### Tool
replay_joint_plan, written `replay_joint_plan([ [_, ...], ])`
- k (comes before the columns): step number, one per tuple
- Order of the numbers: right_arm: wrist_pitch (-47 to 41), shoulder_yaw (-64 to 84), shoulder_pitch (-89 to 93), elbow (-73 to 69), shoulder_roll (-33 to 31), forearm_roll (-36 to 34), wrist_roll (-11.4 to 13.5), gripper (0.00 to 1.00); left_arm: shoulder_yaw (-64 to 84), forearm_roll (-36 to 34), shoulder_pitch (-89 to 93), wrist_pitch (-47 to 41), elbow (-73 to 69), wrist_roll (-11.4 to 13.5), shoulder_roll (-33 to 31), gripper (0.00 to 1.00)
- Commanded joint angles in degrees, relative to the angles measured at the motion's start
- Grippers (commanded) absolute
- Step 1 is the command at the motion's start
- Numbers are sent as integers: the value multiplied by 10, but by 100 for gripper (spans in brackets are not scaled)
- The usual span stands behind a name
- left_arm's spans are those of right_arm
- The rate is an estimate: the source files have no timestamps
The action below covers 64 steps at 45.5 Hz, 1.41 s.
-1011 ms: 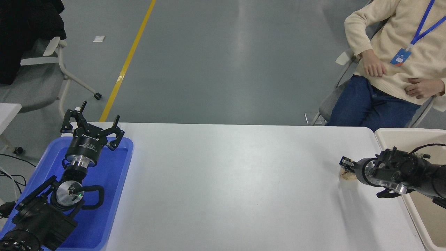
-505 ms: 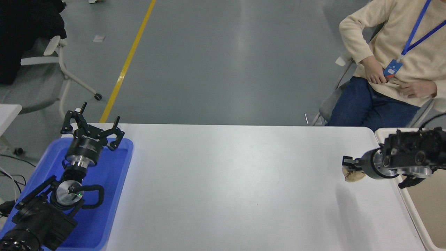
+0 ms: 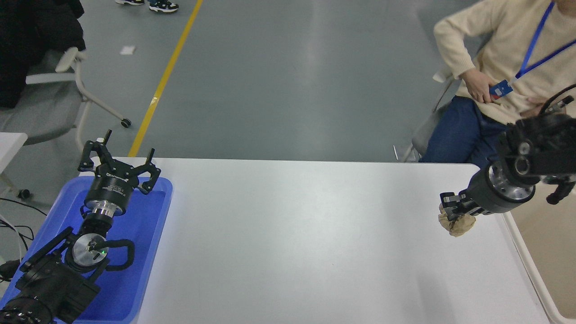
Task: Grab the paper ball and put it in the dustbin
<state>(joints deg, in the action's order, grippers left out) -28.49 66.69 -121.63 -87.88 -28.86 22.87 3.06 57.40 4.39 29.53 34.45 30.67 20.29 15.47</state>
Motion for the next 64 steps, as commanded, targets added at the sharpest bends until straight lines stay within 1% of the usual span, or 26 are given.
replay_joint_plan([
  [1,-90,-2,-129,-31,-23,8,1,0,0,0,0,0,0,-1,0,100],
  [15,-161,-2,-229,-26,-63,14,1,0,0,0,0,0,0,0,0,100],
  [36,-165,15,-252,-19,-73,16,1,0,0,0,0,-1,0,-1,0,100],
  [40,-165,55,-251,-15,-85,17,1,0,-1,0,0,-2,0,-1,0,100],
  [52,-159,210,-273,1,-160,34,0,0,-1,0,0,-2,0,0,0,100],
  [64,-152,324,-270,94,-232,47,-1,0,-1,0,0,-2,0,0,0,100],
])
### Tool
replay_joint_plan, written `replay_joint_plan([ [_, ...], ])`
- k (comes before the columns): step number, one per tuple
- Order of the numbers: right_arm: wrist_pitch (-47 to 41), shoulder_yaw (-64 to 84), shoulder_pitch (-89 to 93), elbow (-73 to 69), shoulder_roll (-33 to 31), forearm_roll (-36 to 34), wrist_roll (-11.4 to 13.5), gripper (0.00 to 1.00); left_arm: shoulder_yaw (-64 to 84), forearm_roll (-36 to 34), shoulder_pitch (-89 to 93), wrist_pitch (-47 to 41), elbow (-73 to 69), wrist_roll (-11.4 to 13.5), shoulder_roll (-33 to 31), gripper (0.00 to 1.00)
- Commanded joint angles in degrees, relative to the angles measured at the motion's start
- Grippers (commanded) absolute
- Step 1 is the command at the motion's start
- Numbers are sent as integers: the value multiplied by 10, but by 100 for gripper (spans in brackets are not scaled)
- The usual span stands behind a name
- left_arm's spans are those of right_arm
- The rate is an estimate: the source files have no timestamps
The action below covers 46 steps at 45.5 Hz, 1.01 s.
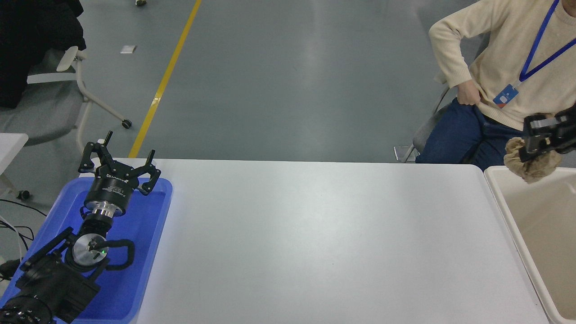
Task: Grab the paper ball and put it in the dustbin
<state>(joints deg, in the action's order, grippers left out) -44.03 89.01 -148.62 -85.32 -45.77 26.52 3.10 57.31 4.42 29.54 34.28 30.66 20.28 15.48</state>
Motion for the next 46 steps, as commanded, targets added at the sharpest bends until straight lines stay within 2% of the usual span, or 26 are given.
replay_joint_plan([
  [1,3,103,3,75,-67,11,-1,0,0,0,0,0,0,0,0,100],
  [10,32,71,52,148,-110,37,0,0,0,0,0,0,0,-1,0,100],
  [18,146,-71,266,216,-112,34,0,0,0,0,0,0,0,0,0,100],
  [25,189,-238,493,295,-113,34,0,0,0,0,0,0,0,0,0,100],
  [34,261,-314,652,391,-81,30,0,0,1,0,0,0,0,0,0,100],
  [40,319,-343,746,441,-35,26,0,0,1,0,0,1,0,0,0,100],
  [46,342,-418,852,487,-7,23,0,0,1,0,0,2,0,0,0,100],
])
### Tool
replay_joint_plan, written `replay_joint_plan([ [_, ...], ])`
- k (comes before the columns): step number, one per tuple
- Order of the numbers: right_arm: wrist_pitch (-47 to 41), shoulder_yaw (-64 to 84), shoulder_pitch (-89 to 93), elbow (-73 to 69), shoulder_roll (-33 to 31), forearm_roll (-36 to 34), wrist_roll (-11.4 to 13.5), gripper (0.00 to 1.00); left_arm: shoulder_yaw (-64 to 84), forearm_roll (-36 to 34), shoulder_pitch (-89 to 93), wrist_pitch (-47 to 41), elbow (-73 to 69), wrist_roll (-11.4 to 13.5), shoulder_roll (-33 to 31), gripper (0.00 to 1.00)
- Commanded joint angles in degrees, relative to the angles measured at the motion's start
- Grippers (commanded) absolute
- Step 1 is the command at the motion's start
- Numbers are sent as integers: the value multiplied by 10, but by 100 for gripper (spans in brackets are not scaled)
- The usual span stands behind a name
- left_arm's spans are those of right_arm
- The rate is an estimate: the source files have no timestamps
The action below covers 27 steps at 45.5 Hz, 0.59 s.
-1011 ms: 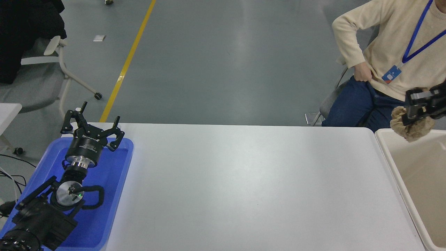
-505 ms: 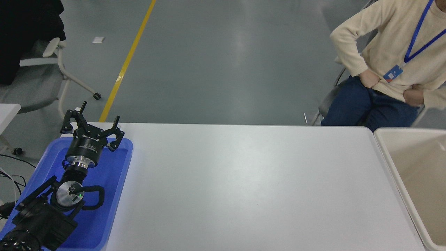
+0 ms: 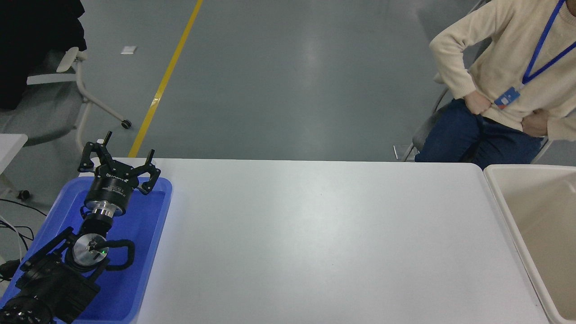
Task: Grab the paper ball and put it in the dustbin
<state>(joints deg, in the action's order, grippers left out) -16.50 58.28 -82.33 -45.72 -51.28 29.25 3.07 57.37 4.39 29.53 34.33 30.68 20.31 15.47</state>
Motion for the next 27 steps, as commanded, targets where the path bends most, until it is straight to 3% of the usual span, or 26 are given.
replay_joint_plan([
  [1,67,-123,203,99,51,-4,0,0,1,0,0,1,0,0,0,100],
  [15,128,-205,367,277,167,-5,0,0,0,0,0,0,0,0,0,100],
  [27,183,-298,434,332,202,-4,0,0,0,0,0,1,0,0,0,100],
])
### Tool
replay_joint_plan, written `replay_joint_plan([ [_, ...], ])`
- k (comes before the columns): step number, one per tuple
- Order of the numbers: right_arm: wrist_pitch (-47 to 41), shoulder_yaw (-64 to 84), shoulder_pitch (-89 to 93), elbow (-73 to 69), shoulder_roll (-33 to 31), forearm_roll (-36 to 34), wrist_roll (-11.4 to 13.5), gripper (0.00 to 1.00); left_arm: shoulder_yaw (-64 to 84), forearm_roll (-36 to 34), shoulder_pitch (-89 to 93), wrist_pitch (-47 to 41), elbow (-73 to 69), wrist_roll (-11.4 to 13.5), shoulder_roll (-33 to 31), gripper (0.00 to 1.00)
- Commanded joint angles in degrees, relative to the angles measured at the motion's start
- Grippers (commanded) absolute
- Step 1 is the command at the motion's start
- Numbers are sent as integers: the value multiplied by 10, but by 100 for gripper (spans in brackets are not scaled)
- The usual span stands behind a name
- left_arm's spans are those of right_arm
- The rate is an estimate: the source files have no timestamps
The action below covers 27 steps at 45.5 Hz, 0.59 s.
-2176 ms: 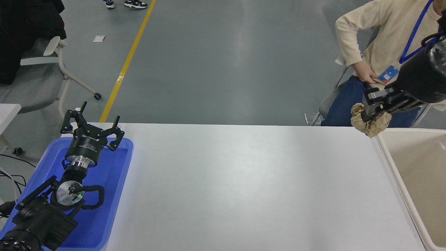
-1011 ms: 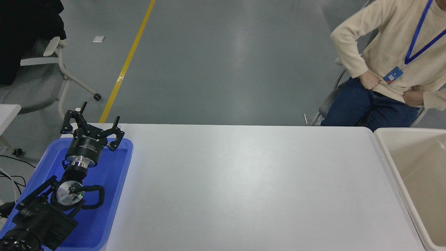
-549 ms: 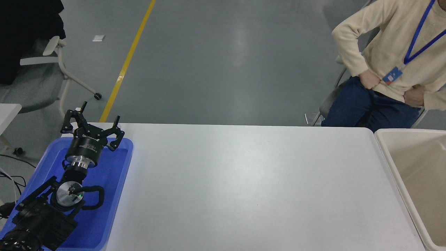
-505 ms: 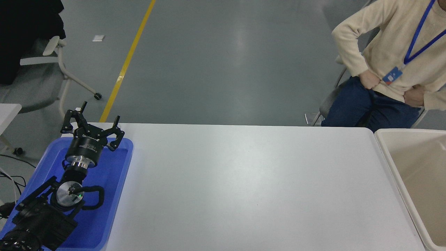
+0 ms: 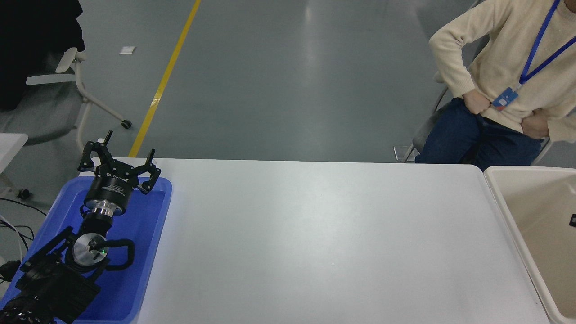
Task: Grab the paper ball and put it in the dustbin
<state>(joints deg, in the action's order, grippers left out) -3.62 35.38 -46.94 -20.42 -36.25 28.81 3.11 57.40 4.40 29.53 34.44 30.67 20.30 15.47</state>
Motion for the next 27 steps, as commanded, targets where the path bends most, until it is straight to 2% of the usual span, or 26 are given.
replay_joint_plan([
  [1,57,-70,84,88,58,-1,0,0,0,0,0,-1,0,0,0,100],
  [18,68,-83,93,109,64,-1,0,0,0,0,0,-1,0,0,0,100],
  [21,75,-83,92,109,64,-1,0,17,0,0,0,-1,0,0,0,100],
  [22,80,-83,90,108,64,-1,0,27,0,0,0,-1,0,0,0,100],
  [24,94,-83,90,108,64,-1,-1,58,0,0,0,-1,0,0,0,100],
  [25,102,-83,90,108,64,-1,-1,69,0,0,0,-1,0,0,0,100],
  [27,115,-83,90,107,64,-2,-1,76,0,0,0,-1,0,0,0,100],
])
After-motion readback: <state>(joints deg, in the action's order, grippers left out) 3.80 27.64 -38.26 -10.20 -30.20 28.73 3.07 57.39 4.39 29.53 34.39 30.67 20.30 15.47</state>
